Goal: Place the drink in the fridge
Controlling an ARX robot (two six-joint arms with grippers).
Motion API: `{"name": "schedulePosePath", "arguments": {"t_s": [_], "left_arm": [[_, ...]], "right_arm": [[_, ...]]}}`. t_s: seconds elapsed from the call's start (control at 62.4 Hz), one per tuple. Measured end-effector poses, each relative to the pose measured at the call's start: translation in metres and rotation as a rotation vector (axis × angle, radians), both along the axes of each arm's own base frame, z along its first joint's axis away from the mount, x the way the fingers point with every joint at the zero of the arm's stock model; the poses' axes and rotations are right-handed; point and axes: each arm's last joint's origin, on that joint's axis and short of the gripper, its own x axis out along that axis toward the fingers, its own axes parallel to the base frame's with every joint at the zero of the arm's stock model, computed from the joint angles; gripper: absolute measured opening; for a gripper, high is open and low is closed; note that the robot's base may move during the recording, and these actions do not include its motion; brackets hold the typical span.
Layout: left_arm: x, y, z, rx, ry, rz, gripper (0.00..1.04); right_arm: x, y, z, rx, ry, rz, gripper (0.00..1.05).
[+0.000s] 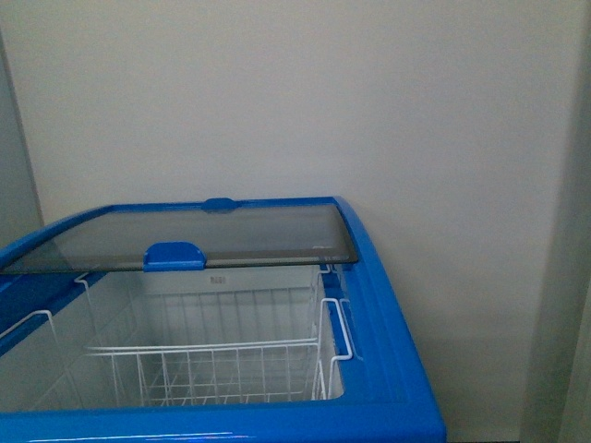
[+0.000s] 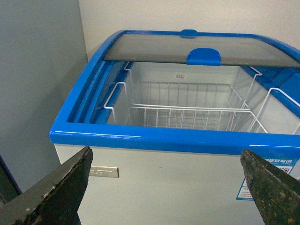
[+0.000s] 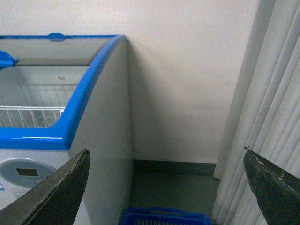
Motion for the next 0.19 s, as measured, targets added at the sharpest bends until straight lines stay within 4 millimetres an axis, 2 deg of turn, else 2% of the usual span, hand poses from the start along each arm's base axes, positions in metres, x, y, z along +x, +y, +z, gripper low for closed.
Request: {"name": "schedulePosePath", "arguments": {"t_s": [0.192], "left_arm": [[0.0000,0.0000,0.0000,0.000,0.000,0.000,0.97]], "right_arm": [[0.0000,0.0000,0.0000,0.000,0.000,0.000,0.98]]}}
